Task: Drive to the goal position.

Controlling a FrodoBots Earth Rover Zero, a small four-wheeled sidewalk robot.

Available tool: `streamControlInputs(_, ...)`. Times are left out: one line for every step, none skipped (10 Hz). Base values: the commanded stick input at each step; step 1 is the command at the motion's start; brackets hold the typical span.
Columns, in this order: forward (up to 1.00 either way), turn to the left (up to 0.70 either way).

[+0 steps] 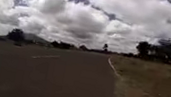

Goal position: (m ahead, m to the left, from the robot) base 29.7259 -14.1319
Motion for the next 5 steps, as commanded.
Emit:
streamControlInputs(0.85, -0.17)
streamControlInputs(0.85, -0.32)
streamControlInputs(0.85, -0.34)
streamControlInputs(0.85, -0.34)
streamControlInputs(0.85, -0.34)
